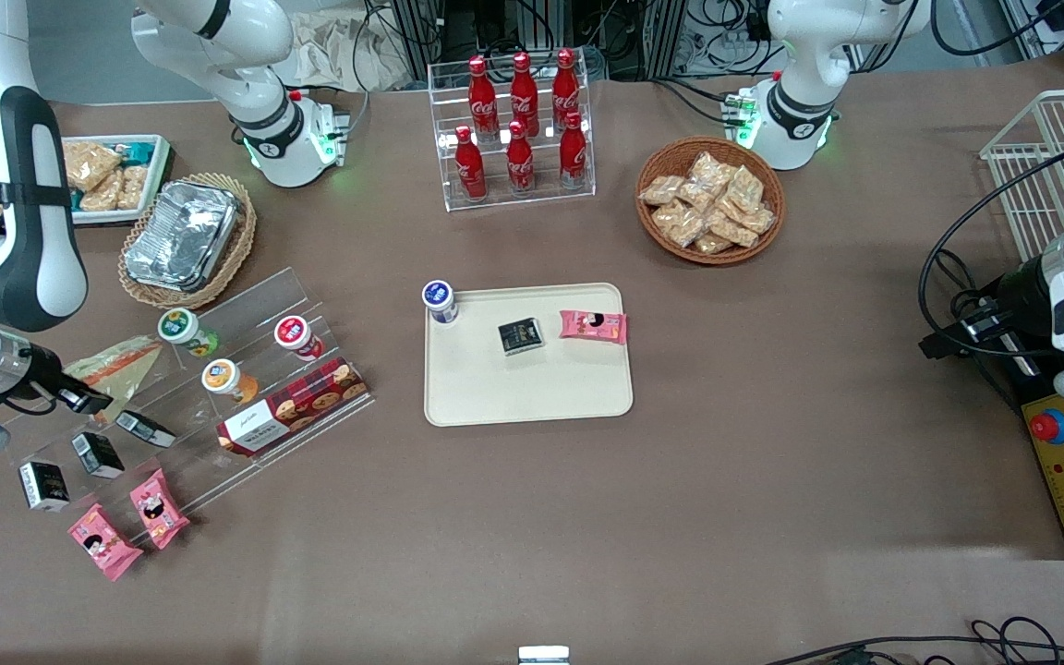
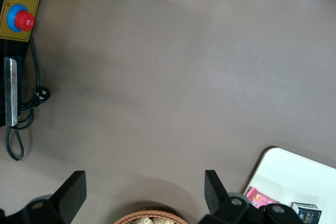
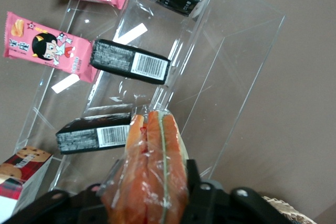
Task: Place sandwich on tray
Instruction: 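Lower the right gripper onto the sandwich pack and close on it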
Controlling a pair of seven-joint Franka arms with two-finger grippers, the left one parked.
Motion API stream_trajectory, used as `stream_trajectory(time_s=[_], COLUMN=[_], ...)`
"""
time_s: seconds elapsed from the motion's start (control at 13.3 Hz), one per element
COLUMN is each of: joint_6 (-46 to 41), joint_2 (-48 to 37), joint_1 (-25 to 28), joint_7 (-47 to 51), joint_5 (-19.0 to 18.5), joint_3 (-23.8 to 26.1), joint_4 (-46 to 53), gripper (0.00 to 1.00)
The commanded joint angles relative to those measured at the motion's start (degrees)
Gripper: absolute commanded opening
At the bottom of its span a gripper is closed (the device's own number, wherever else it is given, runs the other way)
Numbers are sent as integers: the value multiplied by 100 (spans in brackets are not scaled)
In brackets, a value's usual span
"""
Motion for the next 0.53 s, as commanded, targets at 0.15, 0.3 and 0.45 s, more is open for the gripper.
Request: stream_trajectory(time_s=[0.15, 0.3, 0.45], joint_6=[-321, -1198, -2069], joint_2=[-51, -51, -42], joint_1=[-67, -59, -15], joint_7=[-388, -371, -362], joint_5=[244, 386, 386], joint_3=[-21, -47, -47], joint_4=[162, 722, 1417], gripper=[0, 0, 0])
